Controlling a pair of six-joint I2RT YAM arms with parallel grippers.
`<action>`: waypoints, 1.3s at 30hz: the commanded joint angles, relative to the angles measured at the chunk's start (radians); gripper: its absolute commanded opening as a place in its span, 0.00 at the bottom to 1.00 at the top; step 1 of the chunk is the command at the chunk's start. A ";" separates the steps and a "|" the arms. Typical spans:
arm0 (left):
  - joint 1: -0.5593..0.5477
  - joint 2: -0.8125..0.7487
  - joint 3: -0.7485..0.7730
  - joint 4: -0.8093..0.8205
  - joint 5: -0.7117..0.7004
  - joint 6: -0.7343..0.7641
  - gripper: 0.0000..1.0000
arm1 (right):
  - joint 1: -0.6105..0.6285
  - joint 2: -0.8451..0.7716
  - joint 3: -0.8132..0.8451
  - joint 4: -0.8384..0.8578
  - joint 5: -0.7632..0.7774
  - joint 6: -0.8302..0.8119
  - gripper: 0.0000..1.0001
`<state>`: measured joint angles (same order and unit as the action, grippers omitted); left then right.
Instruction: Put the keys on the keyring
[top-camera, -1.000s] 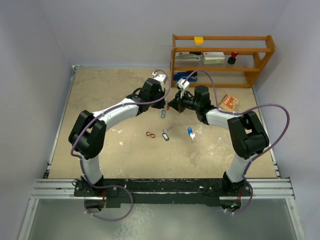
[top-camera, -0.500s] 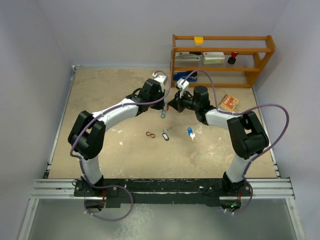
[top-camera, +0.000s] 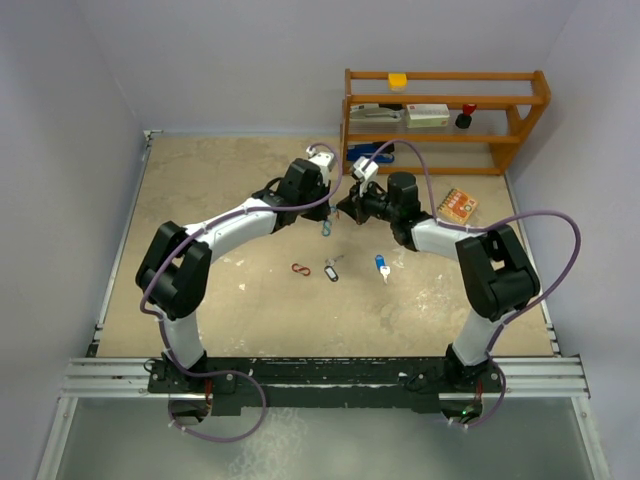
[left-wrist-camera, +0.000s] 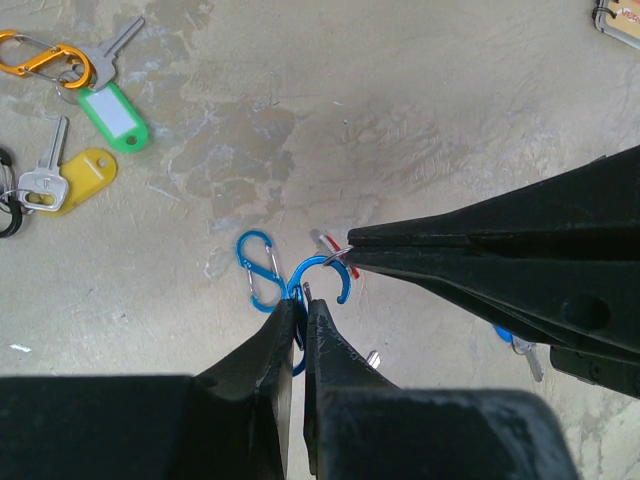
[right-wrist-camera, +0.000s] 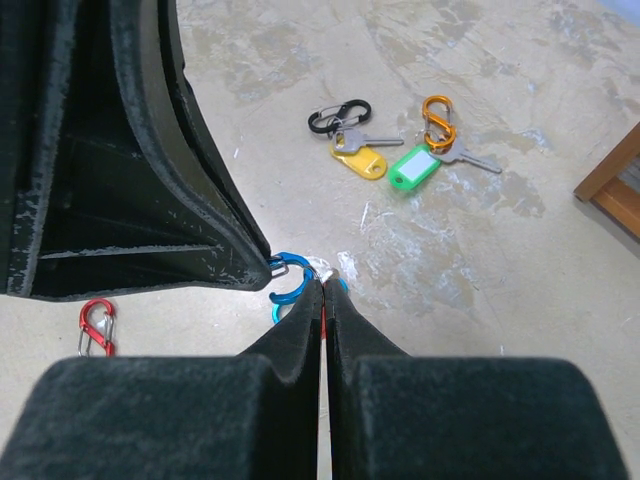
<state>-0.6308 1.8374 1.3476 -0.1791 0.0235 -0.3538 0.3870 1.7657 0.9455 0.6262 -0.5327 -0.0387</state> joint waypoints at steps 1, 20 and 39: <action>-0.007 -0.061 0.000 0.012 0.014 0.021 0.00 | -0.005 -0.063 -0.002 0.065 0.050 -0.039 0.00; -0.004 -0.101 -0.028 0.047 -0.071 0.004 0.52 | -0.005 -0.084 -0.013 0.082 0.070 -0.057 0.00; 0.169 -0.394 -0.323 0.195 -0.544 -0.291 0.75 | 0.032 0.023 0.151 0.036 0.086 -0.016 0.00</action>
<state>-0.4641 1.4998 1.0550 -0.0505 -0.4191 -0.5682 0.3992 1.7493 1.0039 0.6258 -0.4603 -0.0799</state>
